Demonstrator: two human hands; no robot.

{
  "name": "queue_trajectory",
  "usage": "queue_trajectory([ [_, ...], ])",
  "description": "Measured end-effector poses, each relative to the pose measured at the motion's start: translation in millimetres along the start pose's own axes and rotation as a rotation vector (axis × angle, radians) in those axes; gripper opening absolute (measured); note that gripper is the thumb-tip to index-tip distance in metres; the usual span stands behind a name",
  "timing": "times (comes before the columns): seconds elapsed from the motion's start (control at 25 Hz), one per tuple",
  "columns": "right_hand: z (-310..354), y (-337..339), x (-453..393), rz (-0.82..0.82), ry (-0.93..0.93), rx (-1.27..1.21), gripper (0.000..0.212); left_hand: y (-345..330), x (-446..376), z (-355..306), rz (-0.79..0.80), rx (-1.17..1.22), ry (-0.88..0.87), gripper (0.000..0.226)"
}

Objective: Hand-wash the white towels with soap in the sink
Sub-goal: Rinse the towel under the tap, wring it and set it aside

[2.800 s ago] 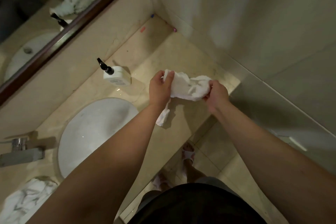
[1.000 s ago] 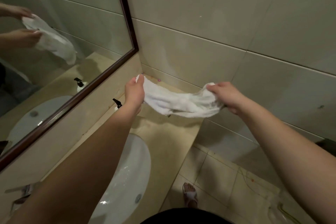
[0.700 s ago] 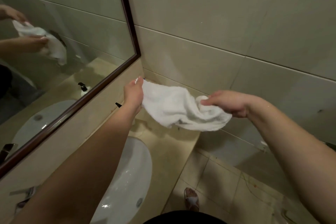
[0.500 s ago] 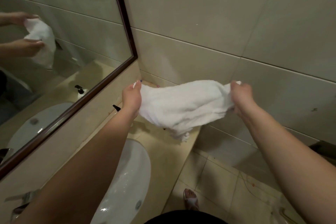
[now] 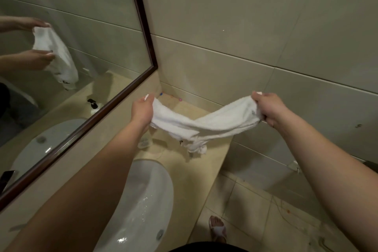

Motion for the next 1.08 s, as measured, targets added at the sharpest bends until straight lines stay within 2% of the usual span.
queue_trajectory([
  [0.12, -2, -7, 0, 0.194, -0.040, 0.000, 0.016, 7, -10, 4, 0.119, 0.080, 0.074, 0.036],
  [0.24, -15, -27, -1, 0.255, -0.071, 0.095, 0.012, 1, 1, 24, 0.301, 0.226, 0.167, 0.014],
  [0.36, -39, -52, -11, 0.245, -0.105, 0.190, 0.004, -12, 12, 58, 0.445, 0.067, 0.154, 0.017],
  [0.4, -47, -60, -15, 0.249, -0.121, 0.227, 0.014, -18, 15, 68, 0.462, 0.010, 0.139, 0.018],
  [0.48, -63, -76, -29, 0.231, -0.141, 0.272, 0.033, -27, 9, 92, 0.404, -0.027, 0.155, 0.011],
  [0.52, -72, -83, -42, 0.224, -0.154, 0.283, 0.036, -33, 3, 105, 0.362, -0.023, 0.165, 0.006],
  [0.64, -88, -102, -75, 0.254, -0.208, 0.209, 0.018, -47, -14, 134, 0.325, -0.095, 0.180, 0.012],
  [0.76, -99, -121, -116, 0.268, -0.259, 0.184, 0.017, -59, -42, 166, 0.197, -0.111, 0.254, 0.030],
  [0.84, -105, -132, -139, 0.267, -0.294, 0.178, 0.021, -65, -60, 185, 0.110, -0.042, 0.342, 0.039],
  [0.96, -114, -143, -161, 0.320, -0.406, 0.236, 0.010, -69, -74, 207, 0.121, 0.122, 0.468, 0.055],
  [1.04, -127, -150, -173, 0.384, -0.502, 0.337, 0.057, -66, -74, 214, 0.140, 0.096, 0.487, 0.056],
  [1.08, -133, -154, -174, 0.407, -0.530, 0.344, 0.072, -65, -73, 220, 0.142, 0.058, 0.492, 0.055],
])
Point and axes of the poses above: each hand's wrist, its own x-axis away from the middle knuckle, its own y-axis out of the back of the hand, z = x × y, the point moved 2 cm from there along -x, towards the middle knuckle, and after that the axes turned 9 degrees about -y, right-handed, at the moved point
